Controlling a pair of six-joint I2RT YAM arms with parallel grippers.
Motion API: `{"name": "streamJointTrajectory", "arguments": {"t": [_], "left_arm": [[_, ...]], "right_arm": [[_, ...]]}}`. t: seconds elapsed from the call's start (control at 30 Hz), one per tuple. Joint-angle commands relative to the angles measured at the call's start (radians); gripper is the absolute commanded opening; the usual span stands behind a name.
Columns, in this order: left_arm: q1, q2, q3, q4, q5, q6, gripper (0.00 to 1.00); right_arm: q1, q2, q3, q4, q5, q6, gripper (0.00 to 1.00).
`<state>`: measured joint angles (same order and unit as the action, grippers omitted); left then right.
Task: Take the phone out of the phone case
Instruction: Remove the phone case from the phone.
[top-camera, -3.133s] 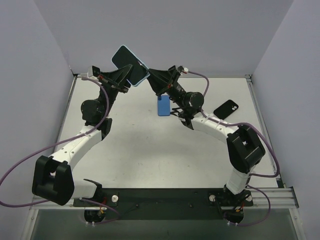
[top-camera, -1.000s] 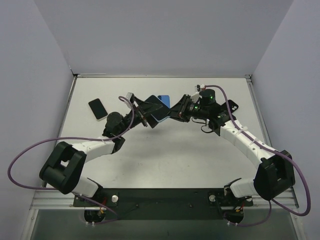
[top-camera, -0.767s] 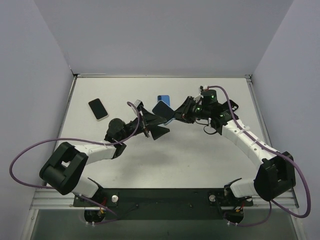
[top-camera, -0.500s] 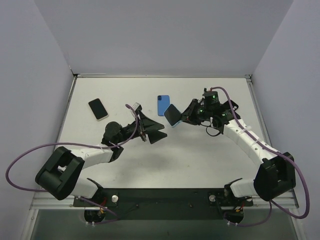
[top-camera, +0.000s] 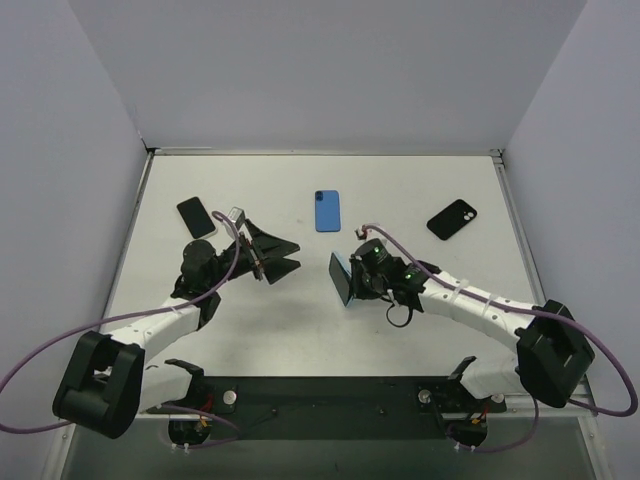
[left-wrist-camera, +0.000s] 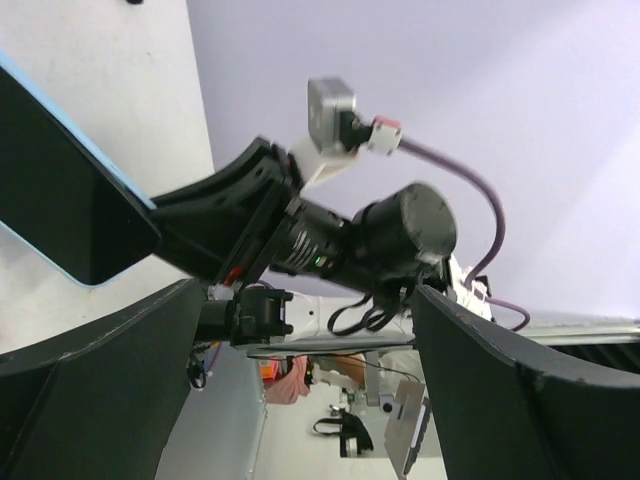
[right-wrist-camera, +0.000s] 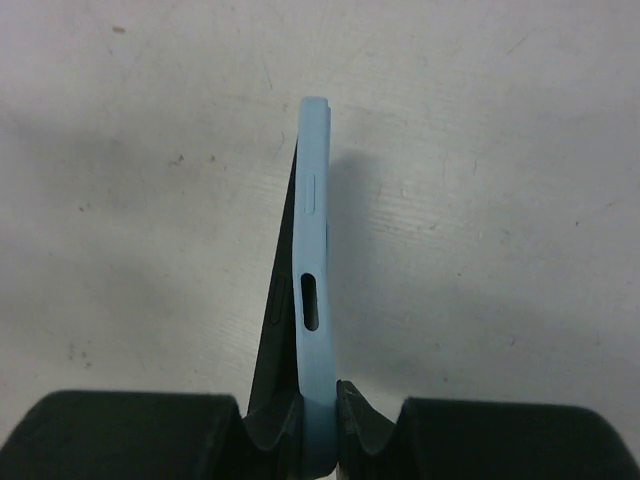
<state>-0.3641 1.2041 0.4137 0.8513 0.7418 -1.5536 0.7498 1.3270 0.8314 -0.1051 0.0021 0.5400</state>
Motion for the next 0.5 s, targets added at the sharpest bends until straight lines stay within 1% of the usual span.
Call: {"name": "streamJointTrajectory", "arguments": {"t": [0.0, 0.03, 0.07, 0.13, 0.17, 0.2, 0.27, 0.47], "left_arm": [[0.036, -0.058, 0.022, -0.155, 0.025, 0.11, 0.97], [0.043, -0.06, 0.023, -0.161, 0.028, 0.113, 0.97], [0.051, -0.06, 0.025, -0.172, 0.031, 0.118, 0.97], [0.056, -0.058, 0.025, -0.175, 0.033, 0.121, 0.97], [0.057, -0.055, 0.025, -0.175, 0.034, 0.122, 0.97], [0.057, -0.052, 0.023, -0.175, 0.034, 0.122, 0.97], [0.057, -0.046, 0.02, -0.175, 0.034, 0.122, 0.97], [0.056, -0.018, 0.005, -0.152, 0.031, 0.119, 0.97]], "right_arm": [[0.071, -0.003, -0.069, 0.123, 0.208, -0.072, 0.0], [0.08, 0.006, -0.087, 0.131, 0.208, -0.071, 0.0], [0.089, 0.009, -0.098, 0.146, 0.21, -0.066, 0.07], [0.114, 0.023, -0.116, 0.157, 0.206, -0.064, 0.13], [0.12, 0.027, -0.121, 0.163, 0.208, -0.061, 0.21], [0.134, 0.034, -0.124, 0.168, 0.208, -0.058, 0.23], [0.144, 0.035, -0.139, 0.194, 0.207, -0.058, 0.26], [0.154, 0.081, -0.14, 0.229, 0.188, -0.054, 0.27]]}}
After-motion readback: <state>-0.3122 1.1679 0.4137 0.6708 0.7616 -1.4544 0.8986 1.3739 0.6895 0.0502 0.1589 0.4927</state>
